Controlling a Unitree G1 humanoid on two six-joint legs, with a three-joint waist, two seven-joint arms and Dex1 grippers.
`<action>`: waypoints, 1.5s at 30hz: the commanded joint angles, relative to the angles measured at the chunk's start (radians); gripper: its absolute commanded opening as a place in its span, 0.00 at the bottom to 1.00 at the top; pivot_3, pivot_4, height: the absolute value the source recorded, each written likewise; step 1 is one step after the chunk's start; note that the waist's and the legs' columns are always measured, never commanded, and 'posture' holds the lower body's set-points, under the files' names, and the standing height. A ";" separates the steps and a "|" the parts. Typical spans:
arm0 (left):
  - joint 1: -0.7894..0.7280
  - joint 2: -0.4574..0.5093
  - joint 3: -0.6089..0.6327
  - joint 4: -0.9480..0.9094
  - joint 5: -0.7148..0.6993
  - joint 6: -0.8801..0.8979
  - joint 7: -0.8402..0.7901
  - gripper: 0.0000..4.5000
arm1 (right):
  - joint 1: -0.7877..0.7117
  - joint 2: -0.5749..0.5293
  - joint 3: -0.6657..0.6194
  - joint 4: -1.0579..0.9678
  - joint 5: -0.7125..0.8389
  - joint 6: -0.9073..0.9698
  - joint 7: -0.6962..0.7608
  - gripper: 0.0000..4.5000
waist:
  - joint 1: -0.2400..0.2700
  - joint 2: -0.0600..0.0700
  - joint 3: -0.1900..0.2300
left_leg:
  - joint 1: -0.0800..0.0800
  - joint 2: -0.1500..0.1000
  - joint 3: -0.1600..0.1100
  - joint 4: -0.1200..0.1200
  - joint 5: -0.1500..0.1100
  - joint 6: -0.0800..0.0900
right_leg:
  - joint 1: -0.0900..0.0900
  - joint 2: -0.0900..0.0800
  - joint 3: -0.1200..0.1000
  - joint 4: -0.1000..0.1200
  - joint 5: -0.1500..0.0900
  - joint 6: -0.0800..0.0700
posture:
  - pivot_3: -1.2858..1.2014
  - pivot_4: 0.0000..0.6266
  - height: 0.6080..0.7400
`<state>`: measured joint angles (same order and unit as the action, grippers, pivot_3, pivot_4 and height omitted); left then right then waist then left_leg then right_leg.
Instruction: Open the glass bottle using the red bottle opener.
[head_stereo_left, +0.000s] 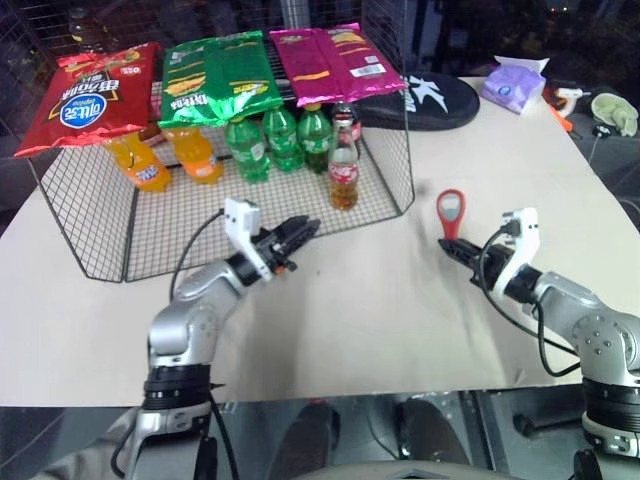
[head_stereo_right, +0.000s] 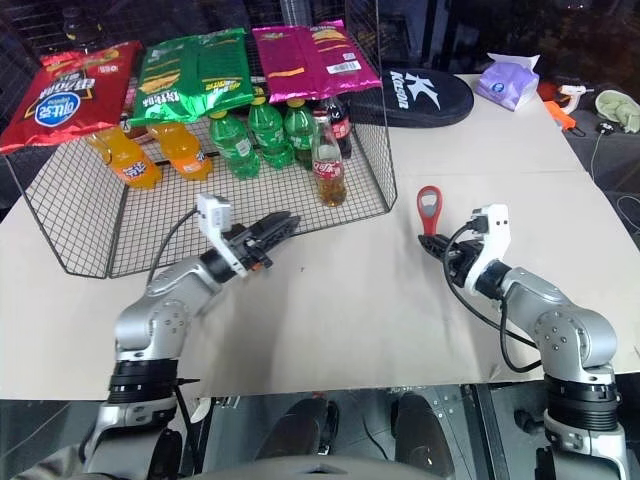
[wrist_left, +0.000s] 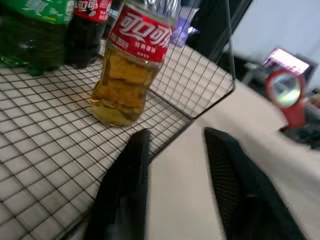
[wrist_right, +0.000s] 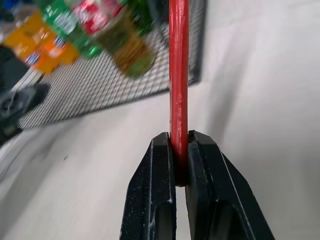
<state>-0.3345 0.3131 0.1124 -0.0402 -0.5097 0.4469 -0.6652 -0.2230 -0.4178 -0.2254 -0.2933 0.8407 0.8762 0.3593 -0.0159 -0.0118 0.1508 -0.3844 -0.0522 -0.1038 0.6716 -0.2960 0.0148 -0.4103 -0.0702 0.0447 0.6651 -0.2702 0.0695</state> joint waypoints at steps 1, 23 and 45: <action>-0.050 -0.007 -0.042 0.025 0.118 -0.153 0.039 0.78 | 0.002 0.017 -0.027 -0.027 -0.009 -0.040 -0.021 0.00 | 0.002 0.000 0.000 | 0.000 0.000 0.000 0.000 0.000 0.000 | 0.000 0.000 0.000 0.000 0.000 0.000 | 0.52 0.24 1.00; -0.549 -0.211 -0.085 0.889 0.376 -0.740 0.182 0.98 | 0.029 0.092 -0.026 -0.069 -0.063 -0.092 -0.080 0.00 | -0.002 0.000 0.000 | -0.002 -0.003 0.000 0.001 0.000 0.000 | -0.002 0.000 0.000 0.002 0.000 0.000 | 0.52 0.24 1.00; -0.641 -0.212 -0.076 1.082 0.440 -0.859 0.213 0.60 | 0.075 0.110 -0.007 -0.085 -0.119 -0.150 -0.090 0.00 | -0.002 0.000 0.000 | -0.001 -0.004 0.000 0.003 0.000 0.000 | -0.002 0.000 -0.001 0.005 0.000 0.000 | 0.52 0.24 1.00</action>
<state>-0.9702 0.0968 0.0386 1.0457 -0.0933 -0.3898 -0.4739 -0.1457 -0.3090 -0.2293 -0.3398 0.7167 0.7470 0.2650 -0.0176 -0.0120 0.1505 -0.3859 -0.0566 -0.1039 0.6752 -0.2957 0.0152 -0.4121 -0.0703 0.0442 0.6704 -0.2702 0.0698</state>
